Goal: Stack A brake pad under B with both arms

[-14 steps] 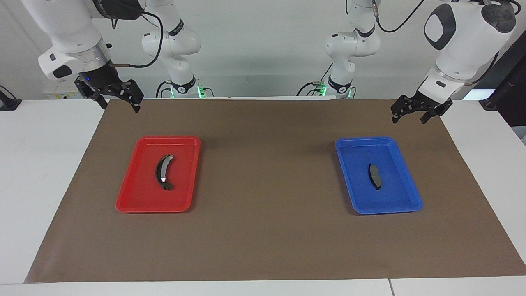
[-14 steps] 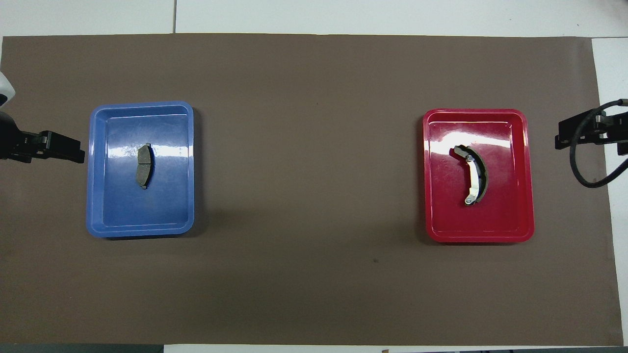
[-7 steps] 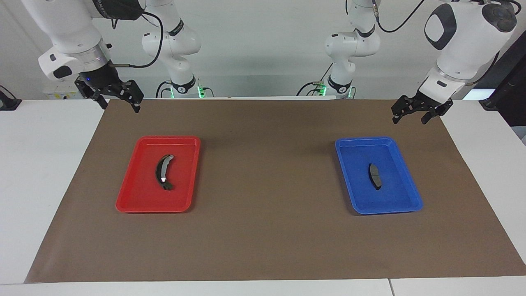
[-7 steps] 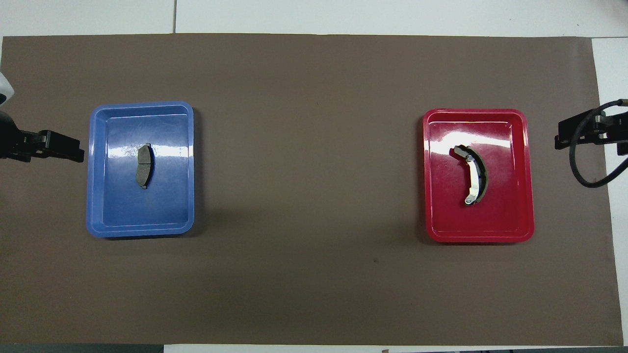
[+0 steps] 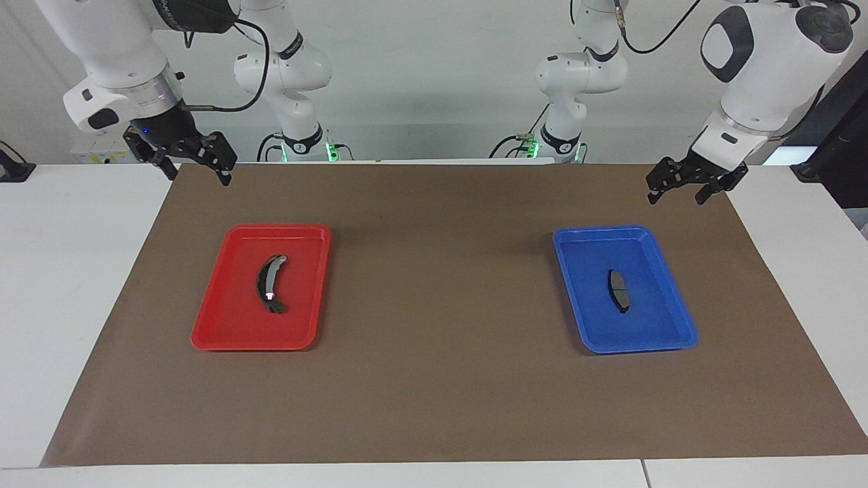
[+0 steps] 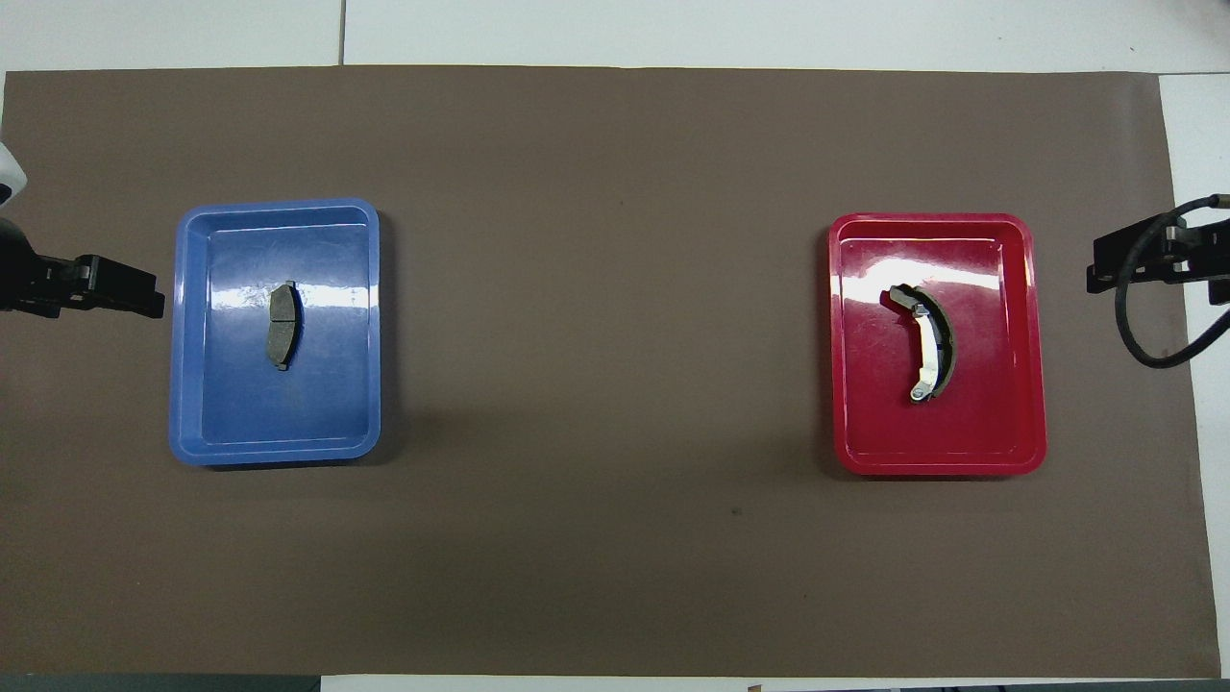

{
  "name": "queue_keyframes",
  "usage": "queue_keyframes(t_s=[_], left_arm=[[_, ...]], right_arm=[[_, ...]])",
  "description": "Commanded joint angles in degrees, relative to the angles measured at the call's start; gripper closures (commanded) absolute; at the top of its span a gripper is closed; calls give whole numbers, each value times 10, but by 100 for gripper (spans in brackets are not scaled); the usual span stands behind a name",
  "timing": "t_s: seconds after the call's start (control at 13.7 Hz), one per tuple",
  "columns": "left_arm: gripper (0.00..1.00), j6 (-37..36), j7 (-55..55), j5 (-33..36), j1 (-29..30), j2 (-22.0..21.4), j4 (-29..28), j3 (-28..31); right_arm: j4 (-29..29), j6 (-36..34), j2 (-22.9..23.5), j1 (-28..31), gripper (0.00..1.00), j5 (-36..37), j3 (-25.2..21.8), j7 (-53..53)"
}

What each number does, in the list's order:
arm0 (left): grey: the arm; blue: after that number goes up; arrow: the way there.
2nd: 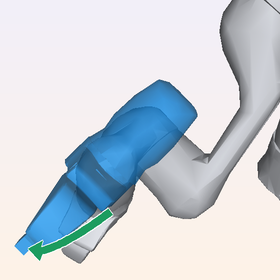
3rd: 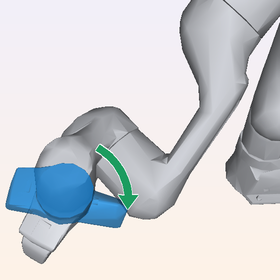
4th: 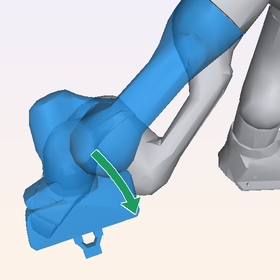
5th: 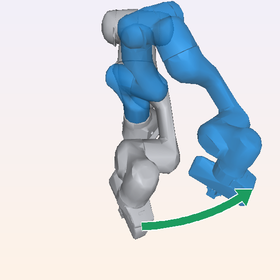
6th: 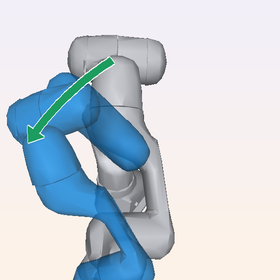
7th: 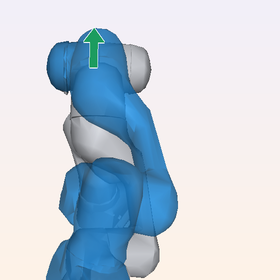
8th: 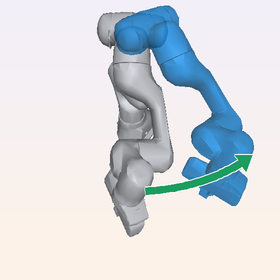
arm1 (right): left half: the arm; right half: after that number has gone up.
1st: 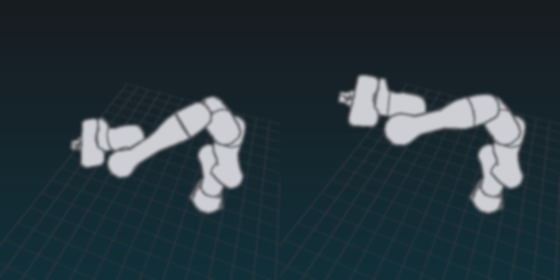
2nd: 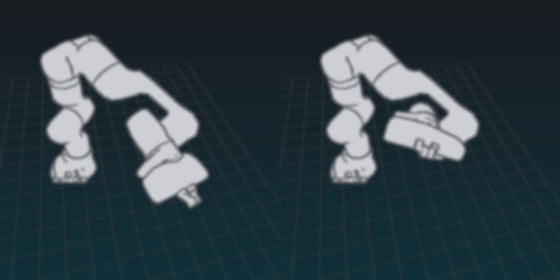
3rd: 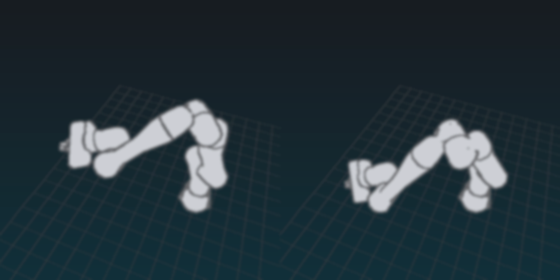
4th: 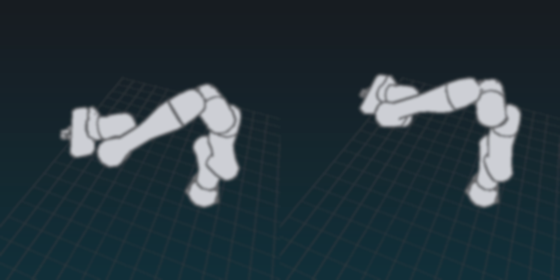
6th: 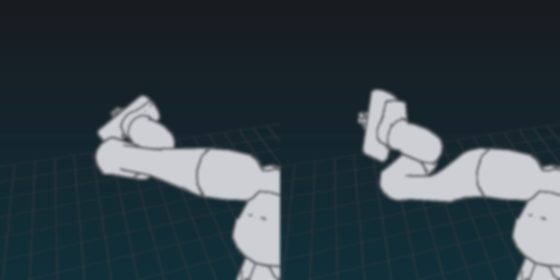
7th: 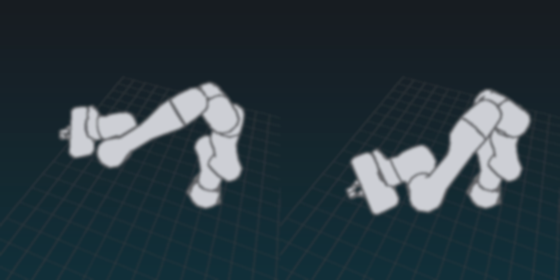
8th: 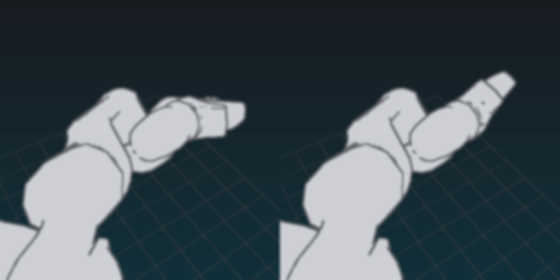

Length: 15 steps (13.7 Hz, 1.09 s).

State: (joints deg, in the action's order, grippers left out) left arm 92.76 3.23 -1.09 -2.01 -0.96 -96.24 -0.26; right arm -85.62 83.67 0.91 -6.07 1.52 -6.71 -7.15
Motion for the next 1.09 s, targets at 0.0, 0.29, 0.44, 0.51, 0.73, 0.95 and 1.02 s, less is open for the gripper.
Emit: queue_keyframes(t_s=[0.0, 0.29, 0.44, 0.51, 0.73, 0.95, 1.02], left_arm=[[1, 17, 5, 9, -3, -4, -12, 0], [1, 84, 5, 9, 1, -14, -65, 0], [1, 134, 5, 9, 2, -12, -101, 0], [1, 165, 5, 9, 2, -8, -123, 0], [1, 268, 6, 9, 2, 20, -180, -1], [1, 331, 7, 9, 3, 67, -210, 0], [1, 356, 7, 9, 3, 81, -221, 0]], right_arm=[[-8, 3, -5, 6, 0, 4, 3, 12], [-8, 3, -5, 6, 0, 4, 4, 12], [-8, 3, -5, 6, 0, 4, 4, 12], [-8, 3, -5, 6, 0, 4, 4, 12], [-8, 3, -5, 6, 0, 4, 4, 11], [-8, 3, -5, 6, 0, 4, 3, 11], [-8, 3, -5, 6, 0, 4, 4, 11]])
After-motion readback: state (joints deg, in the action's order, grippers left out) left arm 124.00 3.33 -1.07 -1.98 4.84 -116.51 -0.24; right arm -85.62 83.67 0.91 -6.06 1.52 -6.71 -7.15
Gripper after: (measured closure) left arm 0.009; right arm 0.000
